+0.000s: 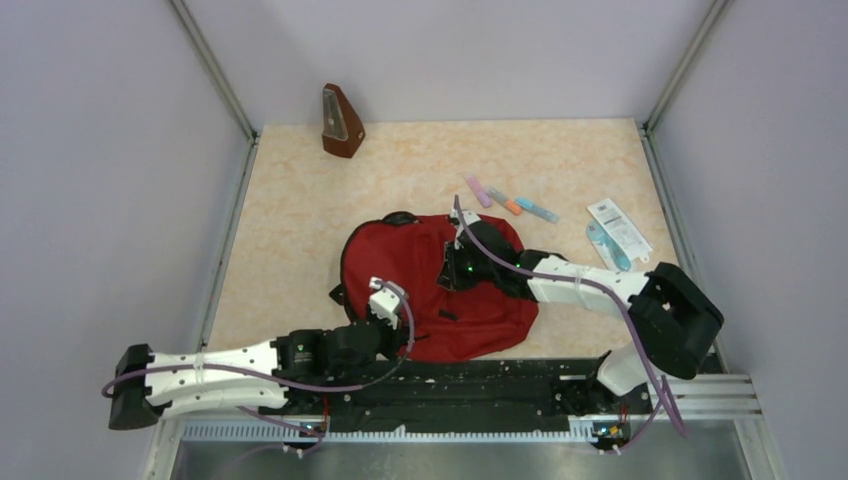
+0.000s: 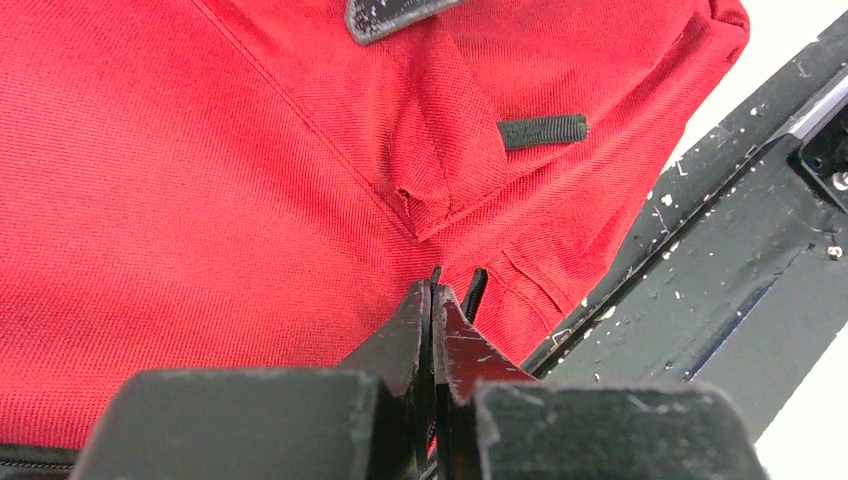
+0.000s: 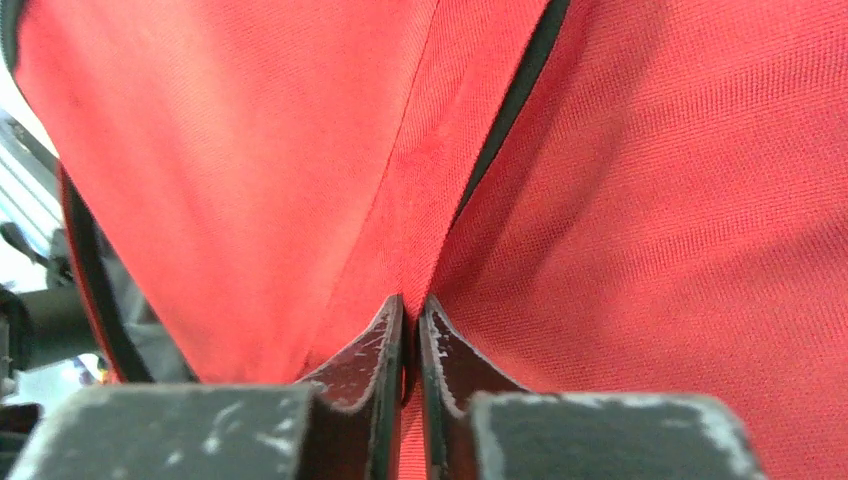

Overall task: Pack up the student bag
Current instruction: Zip the student bag at the center of the board.

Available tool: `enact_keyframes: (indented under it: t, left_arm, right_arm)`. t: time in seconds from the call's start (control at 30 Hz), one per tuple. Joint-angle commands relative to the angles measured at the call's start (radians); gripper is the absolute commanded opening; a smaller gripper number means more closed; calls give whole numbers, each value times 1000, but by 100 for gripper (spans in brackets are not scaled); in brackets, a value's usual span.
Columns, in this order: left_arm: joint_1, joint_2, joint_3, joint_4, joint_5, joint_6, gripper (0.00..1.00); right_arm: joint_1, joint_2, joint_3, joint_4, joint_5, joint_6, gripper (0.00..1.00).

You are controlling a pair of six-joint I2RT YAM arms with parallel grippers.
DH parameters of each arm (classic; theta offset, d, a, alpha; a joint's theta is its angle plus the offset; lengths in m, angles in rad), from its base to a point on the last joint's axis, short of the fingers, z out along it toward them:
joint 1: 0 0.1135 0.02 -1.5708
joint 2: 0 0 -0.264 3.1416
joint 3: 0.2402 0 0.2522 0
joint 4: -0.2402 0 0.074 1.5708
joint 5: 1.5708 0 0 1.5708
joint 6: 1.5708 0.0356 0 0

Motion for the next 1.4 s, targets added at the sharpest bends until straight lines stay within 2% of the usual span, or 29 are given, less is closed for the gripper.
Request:
enact_keyframes:
  t: [0.0,0.1,0.27,0.37,0.57,0.67,0.77,0.9,0.93,0.97,1.03,1.1,1.2,1.37]
  left_arm:
    - [-5,-57,14,-18,-25,-28,0]
    - [-5,-87,10,-47,-66,-60,0]
    - [-4,-127,16,-146,-200,-163,0]
    - [-5,-157,12,-187,-270,-215,0]
    - [-4,-212,10,-311,-447,-370,0]
    - [-4,-247,2,-317,-512,-396,0]
    - [-4,-283,-8,-296,-553,-385,0]
    - [-4,-318,-32,-142,-525,-227,0]
    - [-4,-325,-37,-109,-513,-200,0]
    - [-4,-330,-42,-87,-499,-182,0]
    - [-4,-339,-47,-64,-480,-165,0]
    - [-4,-346,-49,-62,-464,-166,0]
    - [-4,-361,-56,-60,-457,-171,0]
    - [-4,-383,-60,-56,-459,-176,0]
  right_arm:
    - [19,21,56,7,19,-7,0]
    - [19,6,65,-48,102,-29,0]
    - [14,-32,77,-189,354,-81,0]
    - [-8,-49,74,-231,420,-103,0]
    - [-100,-92,23,-236,447,-114,0]
    - [-134,-109,7,-232,446,-124,0]
    - [-142,-113,9,-232,450,-143,0]
    - [-141,-139,17,-181,328,-236,0]
    - [-139,-153,23,-177,296,-258,4]
    - [-132,-171,27,-172,269,-281,23]
    - [-106,-218,27,-153,254,-336,54]
    - [-58,-266,17,-123,256,-415,68]
    - [17,-320,-7,-66,245,-497,75]
    - [198,-313,-48,80,256,-608,76]
